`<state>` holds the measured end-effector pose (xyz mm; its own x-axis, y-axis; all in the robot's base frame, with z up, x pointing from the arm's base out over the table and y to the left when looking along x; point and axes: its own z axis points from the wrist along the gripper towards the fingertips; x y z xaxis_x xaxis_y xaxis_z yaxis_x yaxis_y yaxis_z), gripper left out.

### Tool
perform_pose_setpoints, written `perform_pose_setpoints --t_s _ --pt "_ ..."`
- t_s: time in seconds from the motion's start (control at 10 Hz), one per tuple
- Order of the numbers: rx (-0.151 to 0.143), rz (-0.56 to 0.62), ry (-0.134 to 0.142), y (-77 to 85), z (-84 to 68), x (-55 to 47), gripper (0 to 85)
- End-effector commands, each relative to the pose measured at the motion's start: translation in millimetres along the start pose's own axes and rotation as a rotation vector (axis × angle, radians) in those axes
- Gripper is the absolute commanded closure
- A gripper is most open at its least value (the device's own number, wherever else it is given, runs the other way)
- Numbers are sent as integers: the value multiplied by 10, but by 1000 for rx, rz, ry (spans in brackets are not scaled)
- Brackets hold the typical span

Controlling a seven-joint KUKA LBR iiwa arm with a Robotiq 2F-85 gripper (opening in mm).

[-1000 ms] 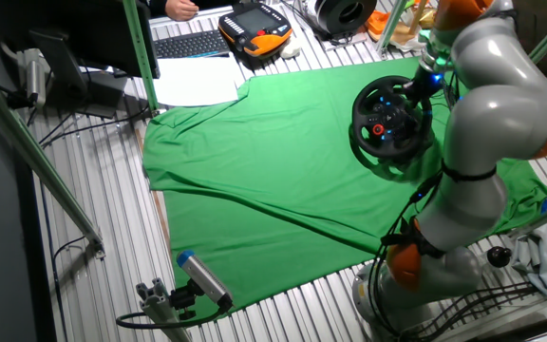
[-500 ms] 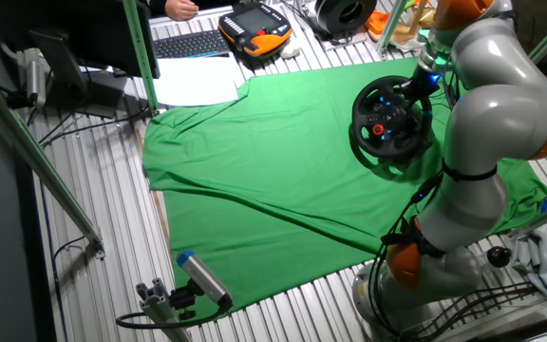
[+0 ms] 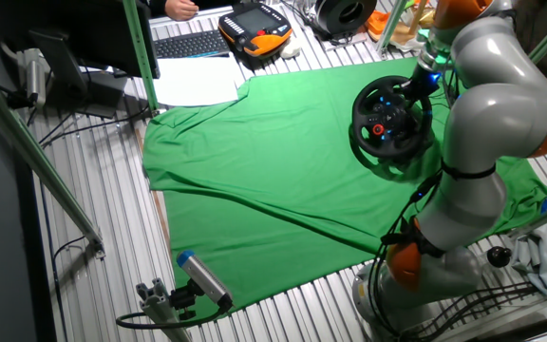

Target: Rotate the steering wheel 90 degrees clockwise

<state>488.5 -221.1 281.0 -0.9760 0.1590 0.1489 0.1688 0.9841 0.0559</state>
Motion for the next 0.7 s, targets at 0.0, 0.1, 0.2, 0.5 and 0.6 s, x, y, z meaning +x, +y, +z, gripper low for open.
perform_pose_setpoints --t_s 0.0,0.1,0.2,0.5,0.6 --pt "-4 7 8 -2 4 0 850" --pt "-1 22 13 -2 4 0 850" --pt "2 38 26 -2 4 0 680" --pt "21 34 38 -19 -25 -25 680" --pt "26 26 43 -62 -94 -82 680"
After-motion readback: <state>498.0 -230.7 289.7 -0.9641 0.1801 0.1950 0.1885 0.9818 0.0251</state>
